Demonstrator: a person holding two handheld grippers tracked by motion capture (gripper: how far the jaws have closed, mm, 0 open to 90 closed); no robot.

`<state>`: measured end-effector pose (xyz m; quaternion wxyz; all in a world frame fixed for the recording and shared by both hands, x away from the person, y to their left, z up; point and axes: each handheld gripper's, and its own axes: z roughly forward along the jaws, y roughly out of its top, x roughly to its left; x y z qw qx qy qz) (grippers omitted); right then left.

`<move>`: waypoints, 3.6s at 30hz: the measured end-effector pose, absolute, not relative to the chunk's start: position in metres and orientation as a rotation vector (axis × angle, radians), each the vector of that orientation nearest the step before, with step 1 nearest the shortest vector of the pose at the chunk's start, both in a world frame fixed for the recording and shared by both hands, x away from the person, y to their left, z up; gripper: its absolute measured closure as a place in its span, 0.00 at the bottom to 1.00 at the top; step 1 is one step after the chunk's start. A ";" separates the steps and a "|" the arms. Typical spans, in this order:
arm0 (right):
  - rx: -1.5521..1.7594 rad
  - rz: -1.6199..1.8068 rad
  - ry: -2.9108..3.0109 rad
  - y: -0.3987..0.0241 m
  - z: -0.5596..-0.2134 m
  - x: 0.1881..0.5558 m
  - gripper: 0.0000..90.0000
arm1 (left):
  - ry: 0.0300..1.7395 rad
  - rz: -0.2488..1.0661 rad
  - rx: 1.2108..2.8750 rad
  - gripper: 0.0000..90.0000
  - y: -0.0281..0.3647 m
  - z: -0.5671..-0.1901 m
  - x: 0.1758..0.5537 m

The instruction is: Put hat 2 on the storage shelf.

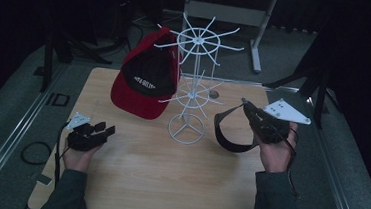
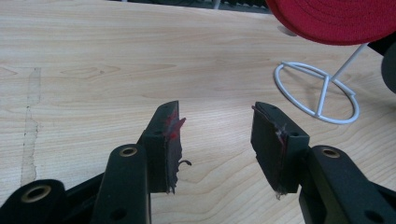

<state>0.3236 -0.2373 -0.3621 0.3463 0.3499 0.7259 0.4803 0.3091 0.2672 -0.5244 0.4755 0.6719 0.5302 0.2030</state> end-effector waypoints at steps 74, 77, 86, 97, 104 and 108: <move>0.737 1.414 1.818 -0.225 -0.262 0.329 0.97 | 1.252 0.523 1.649 0.59 0.259 -0.520 0.311; 0.730 1.426 1.811 -0.226 -0.257 0.329 0.97 | 1.233 0.536 1.643 0.59 0.257 -0.517 0.310; 0.701 1.423 1.801 -0.223 -0.242 0.330 0.97 | 1.213 0.535 1.650 0.59 0.253 -0.516 0.311; 0.668 1.411 1.803 -0.215 -0.224 0.336 0.97 | 1.201 0.534 1.659 0.59 0.249 -0.516 0.311; 0.664 1.419 1.815 -0.208 -0.218 0.347 0.97 | 1.199 0.530 1.662 0.59 0.248 -0.517 0.311; 0.666 1.407 1.824 -0.206 -0.216 0.354 0.97 | 1.199 0.529 1.664 0.59 0.248 -0.517 0.311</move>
